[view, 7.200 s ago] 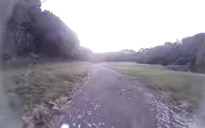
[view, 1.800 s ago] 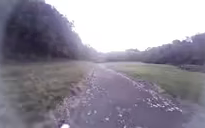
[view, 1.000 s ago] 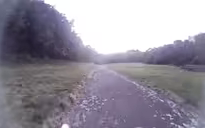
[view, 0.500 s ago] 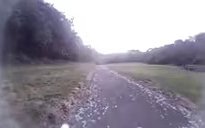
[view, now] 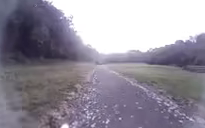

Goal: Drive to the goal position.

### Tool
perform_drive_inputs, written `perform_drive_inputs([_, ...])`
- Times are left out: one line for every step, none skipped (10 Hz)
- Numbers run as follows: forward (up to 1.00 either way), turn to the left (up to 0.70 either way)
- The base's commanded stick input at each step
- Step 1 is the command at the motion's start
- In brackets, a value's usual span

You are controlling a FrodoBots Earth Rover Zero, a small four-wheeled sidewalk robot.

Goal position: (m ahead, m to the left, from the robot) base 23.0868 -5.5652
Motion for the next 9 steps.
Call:
perform_drive_inputs([0.70,0.00])
perform_drive_inputs([0.70,0.00])
perform_drive_inputs([0.70,0.00])
perform_drive_inputs([0.70,0.00])
perform_drive_inputs([0.70,-0.34])
perform_drive_inputs([0.70,-0.33])
perform_drive_inputs([0.70,-0.32])
perform_drive_inputs([0.70,-0.31])
perform_drive_inputs([0.70,-0.30])
